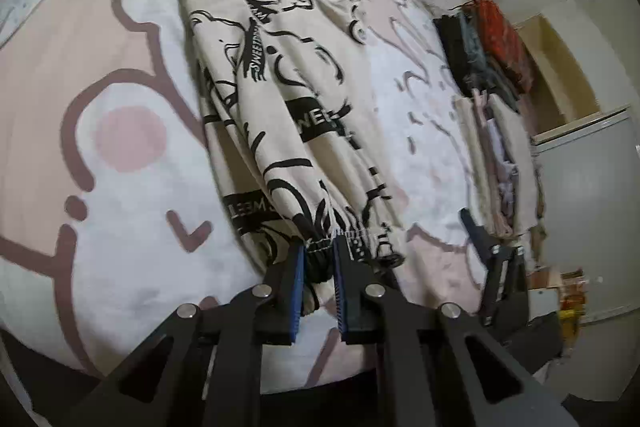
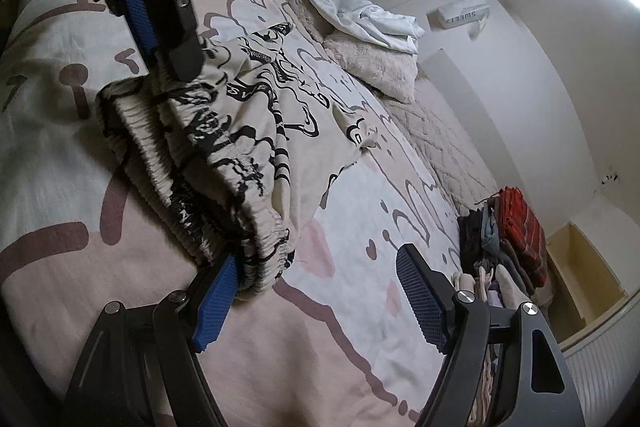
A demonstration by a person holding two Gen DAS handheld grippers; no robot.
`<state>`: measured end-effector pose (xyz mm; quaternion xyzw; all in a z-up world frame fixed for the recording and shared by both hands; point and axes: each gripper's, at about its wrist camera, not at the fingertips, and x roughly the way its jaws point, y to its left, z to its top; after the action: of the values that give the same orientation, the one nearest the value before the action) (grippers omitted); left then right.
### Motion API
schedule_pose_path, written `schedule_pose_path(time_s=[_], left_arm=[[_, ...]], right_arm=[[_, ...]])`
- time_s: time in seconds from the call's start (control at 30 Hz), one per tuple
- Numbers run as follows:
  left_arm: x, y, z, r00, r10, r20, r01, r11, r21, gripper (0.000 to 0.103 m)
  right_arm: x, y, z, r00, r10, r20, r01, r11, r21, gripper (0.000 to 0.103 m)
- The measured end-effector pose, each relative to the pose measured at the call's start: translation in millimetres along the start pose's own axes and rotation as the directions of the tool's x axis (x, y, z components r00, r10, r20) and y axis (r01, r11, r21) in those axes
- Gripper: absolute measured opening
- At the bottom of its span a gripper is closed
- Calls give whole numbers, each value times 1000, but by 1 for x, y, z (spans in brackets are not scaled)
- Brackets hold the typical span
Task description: Fold clothes
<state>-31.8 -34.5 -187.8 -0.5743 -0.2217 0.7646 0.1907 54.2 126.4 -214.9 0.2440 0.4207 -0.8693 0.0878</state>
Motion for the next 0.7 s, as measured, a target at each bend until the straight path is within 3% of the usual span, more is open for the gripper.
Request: schedule_pose_path(time_s=[0.1, 0.2, 0.7], left_arm=[[-1, -5, -7, 1000, 11, -12, -11, 999, 35, 24], [2, -12, -10, 999, 12, -31, -10, 998, 60, 24], [13, -1, 8, 998, -38, -60, 35, 999, -40, 24]], right_arm=[[0, 0, 0, 1000, 0, 0, 0, 1000, 2, 78], [0, 0, 0, 1000, -3, 0, 3, 1000, 2, 78], [0, 0, -2, 1000, 1, 1, -1, 1000, 8, 78]])
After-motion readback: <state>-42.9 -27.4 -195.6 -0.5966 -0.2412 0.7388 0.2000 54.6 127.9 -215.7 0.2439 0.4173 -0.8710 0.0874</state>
